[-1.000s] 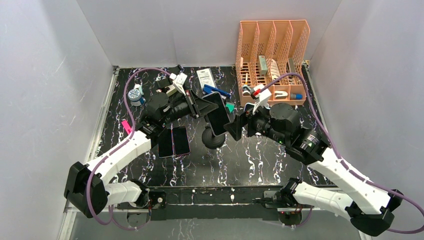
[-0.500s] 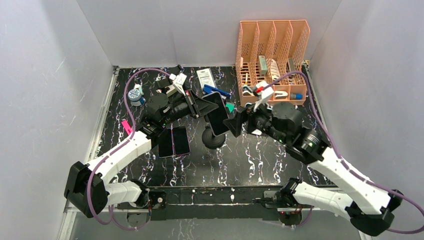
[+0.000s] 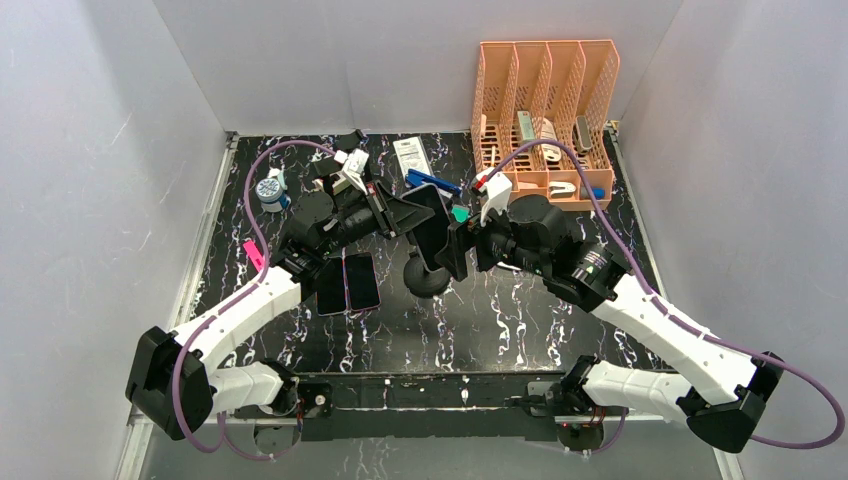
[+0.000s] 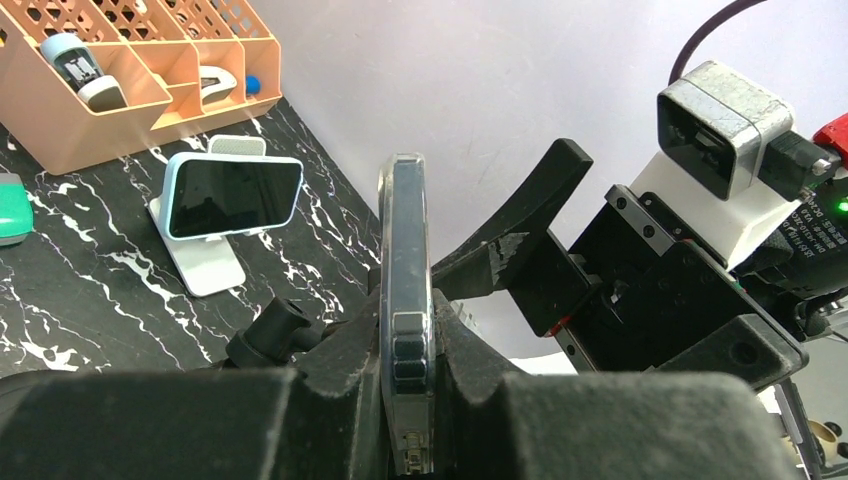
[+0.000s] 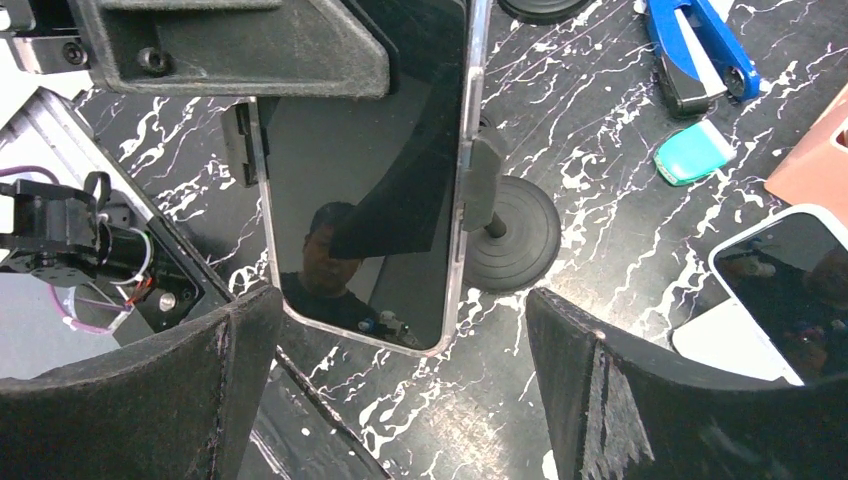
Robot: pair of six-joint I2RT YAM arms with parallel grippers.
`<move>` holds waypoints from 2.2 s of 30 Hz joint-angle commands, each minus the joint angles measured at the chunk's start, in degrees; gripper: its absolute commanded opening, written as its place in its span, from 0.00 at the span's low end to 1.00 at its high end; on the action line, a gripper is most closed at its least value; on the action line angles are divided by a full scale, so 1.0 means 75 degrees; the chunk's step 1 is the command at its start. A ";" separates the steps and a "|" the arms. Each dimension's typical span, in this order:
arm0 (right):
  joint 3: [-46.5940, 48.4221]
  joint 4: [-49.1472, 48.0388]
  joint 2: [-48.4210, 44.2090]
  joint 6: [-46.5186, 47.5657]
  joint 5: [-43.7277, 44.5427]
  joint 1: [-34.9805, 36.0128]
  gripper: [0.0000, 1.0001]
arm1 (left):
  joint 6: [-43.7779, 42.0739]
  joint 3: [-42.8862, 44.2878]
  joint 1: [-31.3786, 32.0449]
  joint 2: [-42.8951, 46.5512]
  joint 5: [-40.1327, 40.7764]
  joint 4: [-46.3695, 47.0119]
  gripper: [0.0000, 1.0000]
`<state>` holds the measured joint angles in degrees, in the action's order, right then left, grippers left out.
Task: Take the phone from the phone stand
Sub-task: Move the phone stand with the phone to the center of the board, then remove the phone from the phone stand.
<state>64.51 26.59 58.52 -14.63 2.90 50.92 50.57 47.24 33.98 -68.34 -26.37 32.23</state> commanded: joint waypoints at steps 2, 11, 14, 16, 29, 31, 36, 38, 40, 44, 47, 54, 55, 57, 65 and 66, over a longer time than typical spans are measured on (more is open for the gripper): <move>0.0168 -0.0394 0.0003 -0.0026 -0.0289 0.0023 0.99 | -0.0655 -0.0277 -0.0007 0.0218 0.0102 0.0300 0.00; 0.0001 -0.0548 -0.0142 0.0044 -0.0235 0.0021 0.99 | -0.1782 0.0154 -0.0007 0.0031 0.0103 -0.0874 0.00; -0.0102 -0.0566 -0.0281 0.0070 -0.0183 0.0023 0.99 | -0.2031 0.0231 -0.0007 0.0032 0.0129 -0.1106 0.00; -0.0225 -0.0582 -0.0381 0.0132 -0.0159 0.0021 0.99 | -0.2319 0.0259 -0.0007 0.0041 0.0137 -0.1279 0.00; -0.0413 -0.0690 -0.0792 0.0233 -0.0173 0.0021 0.99 | -0.1688 0.0486 -0.0007 0.0028 -0.0139 -0.1116 0.39; -0.0413 -0.0666 -0.0780 0.0229 -0.0187 0.0025 0.99 | -0.1526 0.0441 -0.0007 0.0035 -0.0147 -0.0993 0.43; -0.0419 -0.0683 -0.0783 0.0215 -0.0171 0.0030 0.99 | -0.1286 0.0439 -0.0007 0.0141 0.0007 -0.0959 0.53; -0.0416 -0.0682 -0.0762 0.0206 -0.0153 0.0021 0.99 | -0.1276 0.0470 -0.0007 0.0217 0.0118 -0.1007 0.57; -0.0410 -0.0674 -0.0723 0.0189 -0.0096 0.0029 0.99 | -0.1292 0.0532 -0.0007 0.0276 0.0222 -0.1102 0.62; -0.0376 -0.0629 -0.0683 0.0091 0.0034 0.0029 0.99 | -0.1313 0.0612 -0.0007 0.0364 0.0334 -0.1248 0.67; -0.0349 -0.0588 -0.0706 0.0044 0.0287 0.0026 0.99 | -0.1314 0.0691 -0.0007 0.0462 0.0506 -0.1465 0.72; -0.0268 -0.0397 -0.0733 -0.0602 0.1512 0.0025 0.99 | -0.1757 0.0942 -0.0007 0.1191 0.1544 -0.2600 0.79; -0.0192 -0.0261 -0.0673 -0.0848 0.1622 0.0022 0.99 | -0.1812 0.0920 -0.0007 0.1360 0.1781 -0.2745 0.80; 0.0015 0.0061 -0.0545 -0.1206 0.1742 0.0028 0.99 | -0.1818 0.0801 -0.0007 0.1705 0.2288 -0.2924 0.81; -0.0566 -0.0728 -0.1422 -0.0717 0.1866 0.0031 0.99 | -0.2170 0.0306 -0.0007 0.2592 0.3402 -0.3810 0.80; -0.0793 -0.0999 -0.1625 -0.0605 0.1769 0.0028 0.99 | -0.2214 0.0244 -0.0007 0.2647 0.3680 -0.3939 0.80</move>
<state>61.91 26.41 52.69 -21.69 15.66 50.92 37.04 51.00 34.22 -49.74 -5.54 8.49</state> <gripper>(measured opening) 0.985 0.807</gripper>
